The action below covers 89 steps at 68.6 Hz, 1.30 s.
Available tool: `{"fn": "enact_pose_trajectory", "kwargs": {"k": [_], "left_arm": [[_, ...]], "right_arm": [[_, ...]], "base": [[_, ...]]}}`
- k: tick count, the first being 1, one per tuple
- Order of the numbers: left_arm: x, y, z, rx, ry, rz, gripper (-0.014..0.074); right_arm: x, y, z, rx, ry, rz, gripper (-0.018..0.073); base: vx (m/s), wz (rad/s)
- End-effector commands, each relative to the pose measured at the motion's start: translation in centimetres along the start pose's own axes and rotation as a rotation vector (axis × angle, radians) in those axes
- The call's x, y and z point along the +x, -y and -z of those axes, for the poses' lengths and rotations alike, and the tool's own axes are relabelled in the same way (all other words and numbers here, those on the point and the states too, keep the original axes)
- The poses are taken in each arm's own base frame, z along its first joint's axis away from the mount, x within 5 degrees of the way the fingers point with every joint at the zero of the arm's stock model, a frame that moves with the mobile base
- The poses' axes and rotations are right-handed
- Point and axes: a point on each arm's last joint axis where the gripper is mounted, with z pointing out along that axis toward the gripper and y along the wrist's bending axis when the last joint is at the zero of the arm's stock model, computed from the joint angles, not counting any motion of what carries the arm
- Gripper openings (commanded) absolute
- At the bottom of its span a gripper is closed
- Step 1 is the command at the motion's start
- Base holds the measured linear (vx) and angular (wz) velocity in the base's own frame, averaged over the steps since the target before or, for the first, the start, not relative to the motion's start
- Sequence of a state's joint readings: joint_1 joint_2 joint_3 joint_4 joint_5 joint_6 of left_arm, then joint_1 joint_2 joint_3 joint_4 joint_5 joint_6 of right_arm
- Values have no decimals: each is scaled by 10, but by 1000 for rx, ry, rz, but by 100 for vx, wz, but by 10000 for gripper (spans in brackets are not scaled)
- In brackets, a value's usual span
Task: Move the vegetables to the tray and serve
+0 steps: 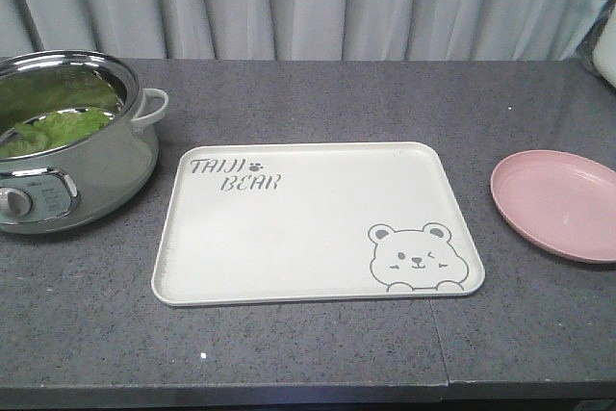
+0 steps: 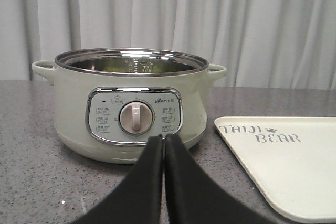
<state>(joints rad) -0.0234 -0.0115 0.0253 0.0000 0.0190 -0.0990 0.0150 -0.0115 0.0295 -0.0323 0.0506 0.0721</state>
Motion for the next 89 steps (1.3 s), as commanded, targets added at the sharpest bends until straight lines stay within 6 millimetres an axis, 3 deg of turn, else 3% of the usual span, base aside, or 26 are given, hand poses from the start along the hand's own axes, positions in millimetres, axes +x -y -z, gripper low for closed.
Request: {"fn": "enact_pose_trajectory", "kwargs": {"k": [1, 27, 34, 43, 48, 58, 63, 74, 89], "left_arm": [[1, 0, 1, 11, 65, 8, -6], [0, 0, 1, 12, 66, 8, -6], [-8, 1, 1, 16, 115, 13, -6], [-42, 4, 7, 26, 204, 22, -6], [-74, 8, 14, 31, 251, 14, -6], [-123, 12, 15, 19, 197, -23, -6], [-145, 14, 7, 10, 127, -28, -6], [-178, 17, -26, -7, -37, -60, -6], [-169, 17, -67, -18, -213, -74, -6]], "right_arm": [[-5, 0, 0, 0, 73, 13, -8], [-5, 0, 0, 0, 78, 13, -8], [-11, -1, 1, -3, 117, 8, -8], [-42, -2, 6, -3, 168, 9, -8], [-64, -2, 10, 4, 149, 34, -8], [-108, -3, 11, 24, 95, 115, -8], [-129, -3, 6, 27, 74, 124, -8], [-152, -3, -17, 31, -41, 123, -8], [-139, -2, -48, 30, -240, 138, -8]], "base": [[0, 0], [0, 0], [0, 0], [0, 0], [0, 0], [0, 0], [0, 0], [0, 0], [0, 0]]}}
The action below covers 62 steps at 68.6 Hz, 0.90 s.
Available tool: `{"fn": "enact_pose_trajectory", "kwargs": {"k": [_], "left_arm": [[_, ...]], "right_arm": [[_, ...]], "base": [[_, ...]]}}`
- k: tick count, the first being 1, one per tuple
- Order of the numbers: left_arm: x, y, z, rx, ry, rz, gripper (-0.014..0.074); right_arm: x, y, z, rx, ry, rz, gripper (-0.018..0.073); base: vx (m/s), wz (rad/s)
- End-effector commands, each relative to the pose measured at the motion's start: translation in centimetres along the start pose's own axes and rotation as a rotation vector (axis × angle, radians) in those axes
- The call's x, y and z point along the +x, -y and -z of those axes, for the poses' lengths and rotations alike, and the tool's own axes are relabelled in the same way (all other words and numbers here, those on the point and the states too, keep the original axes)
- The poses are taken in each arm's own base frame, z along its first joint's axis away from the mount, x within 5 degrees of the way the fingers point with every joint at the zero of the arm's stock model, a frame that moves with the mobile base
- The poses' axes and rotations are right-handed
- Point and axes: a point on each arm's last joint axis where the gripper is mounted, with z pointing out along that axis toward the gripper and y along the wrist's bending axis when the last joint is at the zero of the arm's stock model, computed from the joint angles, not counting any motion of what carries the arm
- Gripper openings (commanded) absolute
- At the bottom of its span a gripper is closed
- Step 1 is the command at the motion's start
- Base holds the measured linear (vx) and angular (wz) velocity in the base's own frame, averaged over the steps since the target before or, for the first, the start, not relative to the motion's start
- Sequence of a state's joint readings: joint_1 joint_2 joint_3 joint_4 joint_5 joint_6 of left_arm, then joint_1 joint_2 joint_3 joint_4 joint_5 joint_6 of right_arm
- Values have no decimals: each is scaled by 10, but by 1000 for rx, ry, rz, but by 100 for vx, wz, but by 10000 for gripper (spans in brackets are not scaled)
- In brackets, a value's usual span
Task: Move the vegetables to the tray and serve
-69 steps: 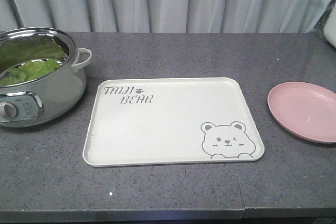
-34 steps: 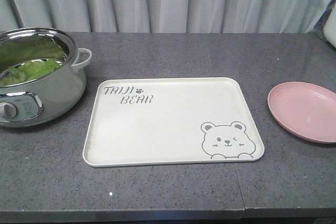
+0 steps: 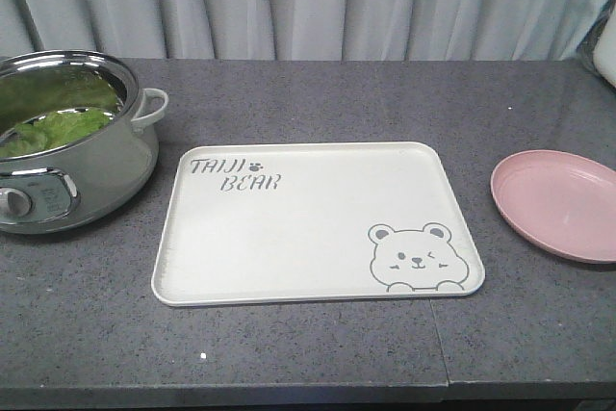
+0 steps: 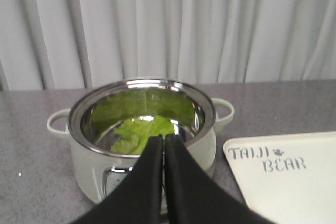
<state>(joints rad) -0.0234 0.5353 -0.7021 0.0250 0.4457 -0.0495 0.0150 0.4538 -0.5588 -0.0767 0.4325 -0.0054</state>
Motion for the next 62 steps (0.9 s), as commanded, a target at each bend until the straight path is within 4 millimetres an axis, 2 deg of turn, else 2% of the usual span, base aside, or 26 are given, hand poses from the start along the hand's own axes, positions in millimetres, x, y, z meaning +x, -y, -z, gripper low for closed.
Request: {"fn": "enact_pose_trajectory", "kwargs": {"k": [1, 12, 36, 42, 48, 52, 58, 62], "left_arm": [[-11, 1, -12, 7, 23, -2, -6], [-8, 1, -23, 6, -20, -2, -6], [-9, 1, -23, 6, -16, -2, -6], [-8, 1, -24, 5, -18, 3, 22], [-8, 1, -24, 5, -17, 30, 129], [-9, 1, -24, 0, -16, 15, 241], [-9, -1, -24, -23, -14, -48, 454], [-9, -2, -24, -27, -13, -57, 558]], "right_arm": [[-11, 1, -7, 7, 9, 19, -8], [-8, 1, -15, 4, -36, 18, -8], [-8, 0, -15, -2, -30, 5, -6], [-8, 0, -15, -2, -32, -13, 18], [-8, 1, -15, 3, -31, -34, 130], [-8, 1, -15, 8, -31, -14, 237], [-8, 1, -15, 10, -32, -9, 404], [-8, 1, -15, 10, -32, -9, 492]], "base": [[0, 0], [0, 0], [0, 0], [0, 0], [0, 0], [0, 0], [0, 0], [0, 0]]}}
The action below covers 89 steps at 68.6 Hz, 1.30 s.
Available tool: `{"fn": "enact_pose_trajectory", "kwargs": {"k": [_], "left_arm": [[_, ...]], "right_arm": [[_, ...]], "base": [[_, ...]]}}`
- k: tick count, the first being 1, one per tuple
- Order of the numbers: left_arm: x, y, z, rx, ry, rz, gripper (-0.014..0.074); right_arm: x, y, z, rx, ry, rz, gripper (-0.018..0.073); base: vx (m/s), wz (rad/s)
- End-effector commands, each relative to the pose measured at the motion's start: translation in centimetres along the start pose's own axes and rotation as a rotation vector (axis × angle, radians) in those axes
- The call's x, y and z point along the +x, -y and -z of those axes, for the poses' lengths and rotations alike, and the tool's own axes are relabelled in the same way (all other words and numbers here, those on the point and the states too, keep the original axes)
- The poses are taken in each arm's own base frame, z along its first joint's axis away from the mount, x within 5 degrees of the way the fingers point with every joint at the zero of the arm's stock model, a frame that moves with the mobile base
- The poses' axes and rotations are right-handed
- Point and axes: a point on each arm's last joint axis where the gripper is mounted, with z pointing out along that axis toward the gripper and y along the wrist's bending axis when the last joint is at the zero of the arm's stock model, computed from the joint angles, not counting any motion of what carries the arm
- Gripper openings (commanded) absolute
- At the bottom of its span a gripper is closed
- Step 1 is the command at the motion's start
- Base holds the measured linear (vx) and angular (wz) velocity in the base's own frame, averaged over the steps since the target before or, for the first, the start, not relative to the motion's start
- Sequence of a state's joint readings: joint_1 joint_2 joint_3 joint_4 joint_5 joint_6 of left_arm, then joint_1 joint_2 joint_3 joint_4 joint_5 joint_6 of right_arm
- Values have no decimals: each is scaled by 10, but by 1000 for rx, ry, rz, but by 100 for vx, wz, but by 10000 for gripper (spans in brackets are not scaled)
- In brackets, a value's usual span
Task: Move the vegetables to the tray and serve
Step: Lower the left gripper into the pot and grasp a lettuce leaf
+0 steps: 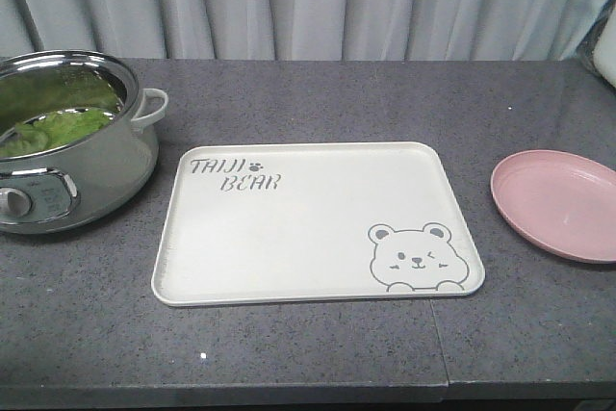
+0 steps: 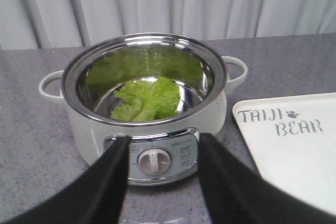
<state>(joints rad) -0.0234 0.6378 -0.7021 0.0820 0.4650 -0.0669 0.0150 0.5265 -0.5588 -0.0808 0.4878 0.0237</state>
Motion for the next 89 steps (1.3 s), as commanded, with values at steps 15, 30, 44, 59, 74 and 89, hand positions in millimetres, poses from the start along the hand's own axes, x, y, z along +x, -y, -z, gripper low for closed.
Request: {"fn": "enact_pose_trajectory", "kwargs": {"k": [15, 30, 44, 59, 74, 89], "left_arm": [[-17, 0, 4, -3, 108, -19, 705], [-20, 3, 0, 39, 118, 73, 643], [-56, 2, -38, 9, -104, 19, 578], [-88, -5, -110, -23, -446, -71, 578], [-110, -25, -183, 90, -508, 3, 575], [-109, -35, -235, 57, -551, -33, 575]], "right_arm": [[-16, 2, 3, 12, 93, 13, 582], [-16, 2, 3, 12, 93, 13, 582], [-15, 2, 2, 12, 89, 13, 582], [-15, 2, 2, 12, 89, 12, 582], [-15, 2, 2, 12, 89, 12, 582], [-15, 2, 2, 12, 89, 12, 582]], "base": [[0, 0], [0, 0], [0, 0], [0, 0], [0, 0], [0, 0]]}}
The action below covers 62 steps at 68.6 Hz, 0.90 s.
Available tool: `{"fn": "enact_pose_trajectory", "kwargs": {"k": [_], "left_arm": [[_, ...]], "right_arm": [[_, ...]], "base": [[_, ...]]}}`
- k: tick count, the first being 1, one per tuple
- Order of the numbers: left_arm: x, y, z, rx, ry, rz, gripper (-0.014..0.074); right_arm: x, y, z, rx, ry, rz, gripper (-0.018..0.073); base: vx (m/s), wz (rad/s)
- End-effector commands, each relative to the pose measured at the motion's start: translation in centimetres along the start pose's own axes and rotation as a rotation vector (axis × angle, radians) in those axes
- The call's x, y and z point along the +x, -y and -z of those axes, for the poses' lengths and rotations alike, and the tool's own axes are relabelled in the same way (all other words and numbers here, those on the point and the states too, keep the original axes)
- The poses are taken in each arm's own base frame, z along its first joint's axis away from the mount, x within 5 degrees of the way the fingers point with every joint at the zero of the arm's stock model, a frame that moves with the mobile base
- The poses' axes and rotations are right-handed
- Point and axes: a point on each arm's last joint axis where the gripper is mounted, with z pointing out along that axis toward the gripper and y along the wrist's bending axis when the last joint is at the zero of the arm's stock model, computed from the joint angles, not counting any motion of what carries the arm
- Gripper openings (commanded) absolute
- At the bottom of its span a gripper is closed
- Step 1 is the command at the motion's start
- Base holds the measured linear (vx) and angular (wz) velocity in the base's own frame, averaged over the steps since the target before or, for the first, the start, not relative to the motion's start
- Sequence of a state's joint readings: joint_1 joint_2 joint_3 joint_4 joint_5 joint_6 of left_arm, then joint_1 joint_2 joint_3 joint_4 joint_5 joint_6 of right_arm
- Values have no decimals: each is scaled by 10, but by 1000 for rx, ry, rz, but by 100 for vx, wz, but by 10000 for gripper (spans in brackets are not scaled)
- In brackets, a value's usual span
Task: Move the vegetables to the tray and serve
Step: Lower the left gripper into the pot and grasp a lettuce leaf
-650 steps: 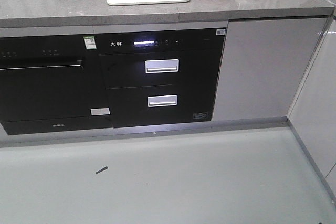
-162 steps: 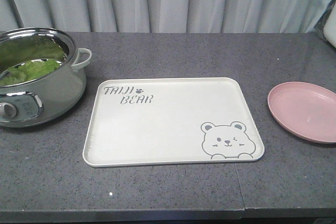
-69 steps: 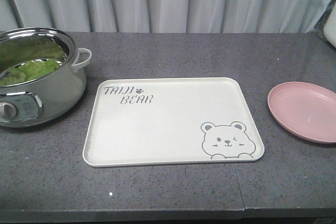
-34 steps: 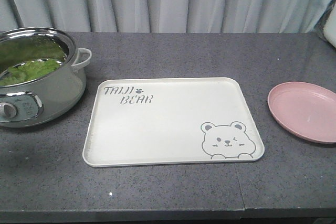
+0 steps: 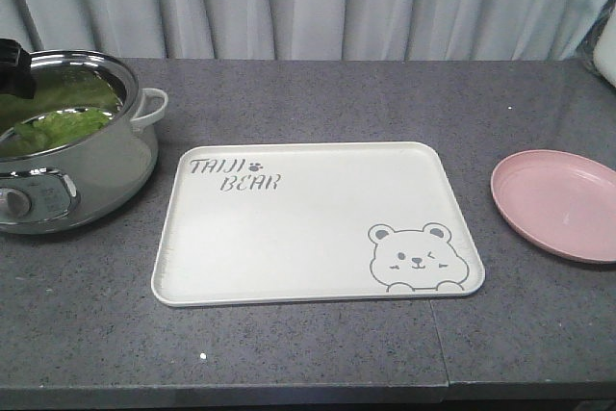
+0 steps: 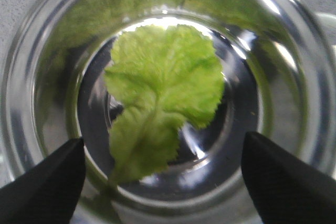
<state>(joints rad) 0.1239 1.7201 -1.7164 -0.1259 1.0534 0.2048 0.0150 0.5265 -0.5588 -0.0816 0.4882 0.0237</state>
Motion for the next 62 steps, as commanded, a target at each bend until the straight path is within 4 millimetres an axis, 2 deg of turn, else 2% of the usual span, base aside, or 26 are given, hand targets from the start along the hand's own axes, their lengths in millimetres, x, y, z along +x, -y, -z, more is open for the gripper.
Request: {"fn": "enact_pose_trajectory", "kwargs": {"k": [1, 17, 33, 52, 62], "left_arm": [[-18, -2, 11, -21, 92, -15, 575], [-28, -7, -28, -19, 27, -38, 575], [-25, -12, -61, -27, -64, -62, 575], [-21, -4, -91, -6, -112, -76, 575], [-22, 1, -98, -16, -110, -97, 553]], "right_arm": [[-15, 2, 2, 11, 89, 11, 582], [-16, 2, 2, 11, 91, 12, 582], [-16, 2, 3, 11, 92, 12, 582], [-16, 2, 3, 11, 92, 12, 582], [-16, 2, 2, 11, 91, 11, 582]], "base": [[0, 0], [0, 0], [0, 0], [0, 0], [0, 0]]}}
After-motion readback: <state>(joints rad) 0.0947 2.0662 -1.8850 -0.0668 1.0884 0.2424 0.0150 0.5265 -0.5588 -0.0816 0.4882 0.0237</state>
